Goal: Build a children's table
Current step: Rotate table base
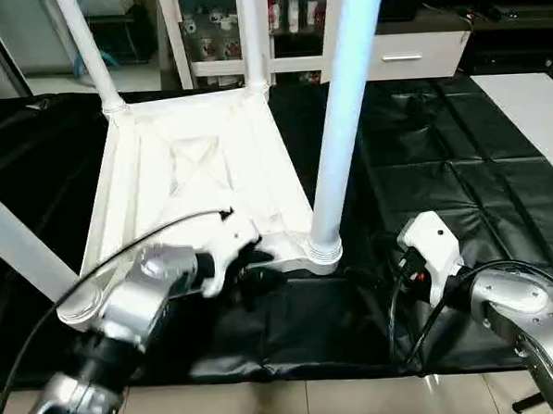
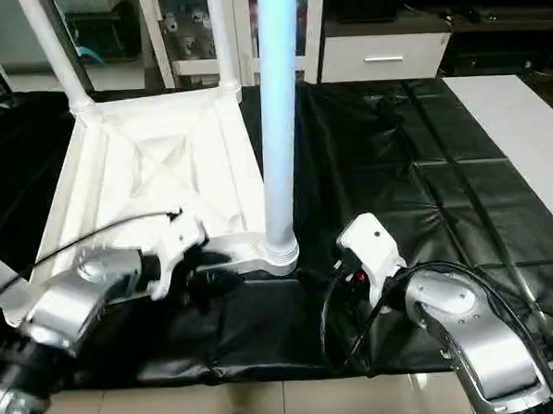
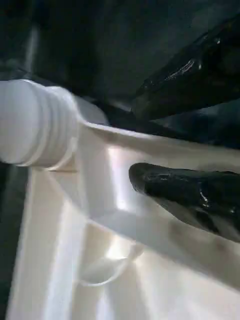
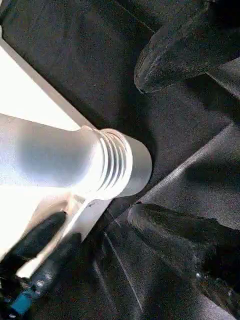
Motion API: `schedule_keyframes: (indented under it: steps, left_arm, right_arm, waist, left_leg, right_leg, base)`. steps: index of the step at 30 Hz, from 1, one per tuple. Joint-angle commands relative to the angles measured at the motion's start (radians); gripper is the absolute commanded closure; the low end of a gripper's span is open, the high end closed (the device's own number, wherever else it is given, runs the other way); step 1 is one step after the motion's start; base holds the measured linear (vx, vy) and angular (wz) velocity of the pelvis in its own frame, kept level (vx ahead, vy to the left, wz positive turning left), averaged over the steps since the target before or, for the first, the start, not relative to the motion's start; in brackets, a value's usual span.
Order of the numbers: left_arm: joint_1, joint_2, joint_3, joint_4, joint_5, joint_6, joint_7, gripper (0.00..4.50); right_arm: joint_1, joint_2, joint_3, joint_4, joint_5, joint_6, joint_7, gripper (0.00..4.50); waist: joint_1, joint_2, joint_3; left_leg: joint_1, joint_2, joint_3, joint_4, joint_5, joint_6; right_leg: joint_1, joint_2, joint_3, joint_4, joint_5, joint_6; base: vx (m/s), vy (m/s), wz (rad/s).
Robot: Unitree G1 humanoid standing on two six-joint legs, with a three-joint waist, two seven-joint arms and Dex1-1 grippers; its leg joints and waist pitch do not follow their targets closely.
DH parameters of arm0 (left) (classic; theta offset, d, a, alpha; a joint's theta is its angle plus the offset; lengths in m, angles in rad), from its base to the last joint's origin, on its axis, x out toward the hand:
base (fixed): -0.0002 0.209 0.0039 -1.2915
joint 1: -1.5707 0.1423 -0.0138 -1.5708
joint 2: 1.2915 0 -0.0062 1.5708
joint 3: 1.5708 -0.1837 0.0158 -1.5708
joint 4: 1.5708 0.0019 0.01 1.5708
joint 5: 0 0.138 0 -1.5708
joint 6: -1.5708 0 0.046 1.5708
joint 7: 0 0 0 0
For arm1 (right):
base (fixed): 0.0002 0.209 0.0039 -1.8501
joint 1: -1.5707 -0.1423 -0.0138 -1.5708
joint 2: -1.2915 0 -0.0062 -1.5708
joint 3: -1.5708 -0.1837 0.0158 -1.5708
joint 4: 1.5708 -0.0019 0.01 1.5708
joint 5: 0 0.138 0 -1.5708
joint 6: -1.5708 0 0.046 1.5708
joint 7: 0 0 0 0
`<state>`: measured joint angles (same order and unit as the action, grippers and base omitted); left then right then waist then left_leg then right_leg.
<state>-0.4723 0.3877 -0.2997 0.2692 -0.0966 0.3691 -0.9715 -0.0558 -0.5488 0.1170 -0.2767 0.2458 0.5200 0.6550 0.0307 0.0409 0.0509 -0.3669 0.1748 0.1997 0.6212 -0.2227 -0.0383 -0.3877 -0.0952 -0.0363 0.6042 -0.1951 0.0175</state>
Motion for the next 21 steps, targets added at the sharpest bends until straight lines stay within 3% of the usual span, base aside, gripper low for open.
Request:
schedule_keyframes:
  steps: [1,5,10,21]
  left_arm:
    - [-0.014,-0.008,0.014,0.017,-0.025,-0.037,-0.025,2.74]
    - [-0.034,0.0,-0.008,0.042,0.003,-0.069,-0.036,2.74]
    - [-0.047,0.024,-0.033,0.078,0.042,-0.074,-0.035,2.74]
    - [-0.055,0.034,-0.042,0.161,0.065,-0.093,-0.053,2.74]
  right_arm:
    - [0.006,-0.006,-0.006,-0.025,0.01,-0.004,0.005,0.59]
    - [0.009,-0.007,-0.007,-0.027,0.008,-0.004,0.009,0.59]
    - [0.01,-0.008,-0.007,-0.028,0.006,-0.003,0.012,0.59]
    - [0.012,-0.002,0.001,-0.032,0.007,-0.002,0.019,0.59]
  waist:
    - [-0.003,-0.009,-0.061]
    - [-0.005,-0.011,-0.061]
    - [-0.007,-0.01,-0.059]
    - [-0.004,-0.008,-0.06]
  left_leg:
    - [0.013,0.049,-0.024,-0.085,-0.124,0.036]
    - [0.01,0.05,-0.025,-0.084,-0.116,0.055]
    - [0.013,0.051,-0.026,-0.087,-0.152,0.037]
    - [0.014,0.051,-0.025,-0.087,-0.151,0.032]
  right_leg:
    - [0.036,-0.045,0.036,-0.06,-0.093,-0.262]
    - [0.038,-0.045,0.035,-0.058,-0.08,-0.268]
    - [0.036,-0.045,0.037,-0.064,-0.143,-0.252]
    - [0.035,-0.046,0.037,-0.061,-0.117,-0.264]
  base:
    - [0.0,0.0,0.0]
    - [0.0,0.0,0.0]
    - [0.0,0.0,0.0]
    - [0.0,0.0,0.0]
